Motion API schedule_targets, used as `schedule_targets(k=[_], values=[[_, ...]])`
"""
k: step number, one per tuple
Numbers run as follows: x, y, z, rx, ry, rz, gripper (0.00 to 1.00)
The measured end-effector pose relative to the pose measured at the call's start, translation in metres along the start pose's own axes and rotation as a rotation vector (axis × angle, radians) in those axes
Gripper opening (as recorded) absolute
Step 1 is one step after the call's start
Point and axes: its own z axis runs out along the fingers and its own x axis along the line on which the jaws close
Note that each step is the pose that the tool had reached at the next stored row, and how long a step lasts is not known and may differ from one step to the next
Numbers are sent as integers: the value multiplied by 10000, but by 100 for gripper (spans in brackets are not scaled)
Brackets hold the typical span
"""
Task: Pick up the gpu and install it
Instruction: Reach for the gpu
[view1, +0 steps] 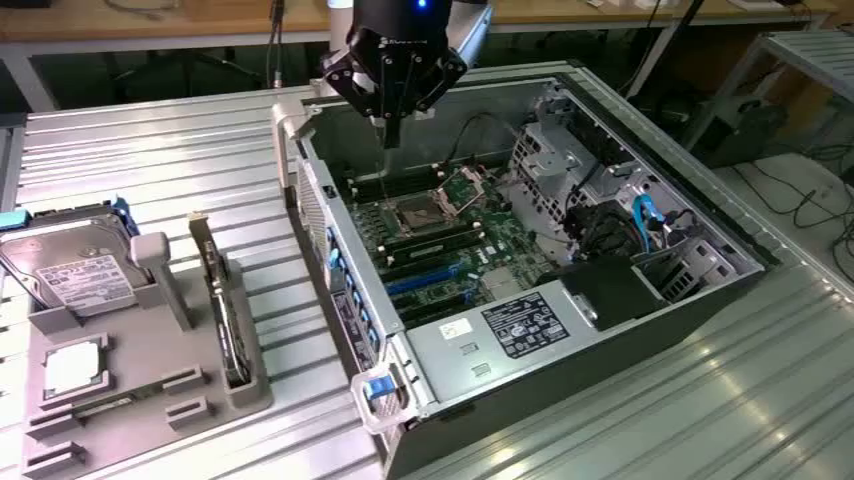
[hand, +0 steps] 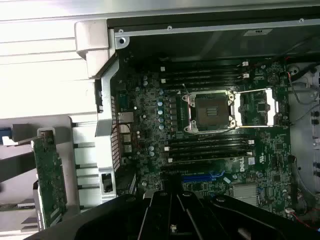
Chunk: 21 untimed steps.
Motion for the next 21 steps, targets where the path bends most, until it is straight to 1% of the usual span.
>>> schedule_targets(k=[10, 21], values=[[52, -6, -1, 0, 0, -1, 11], [134, -17, -4, -1, 0, 1, 11]])
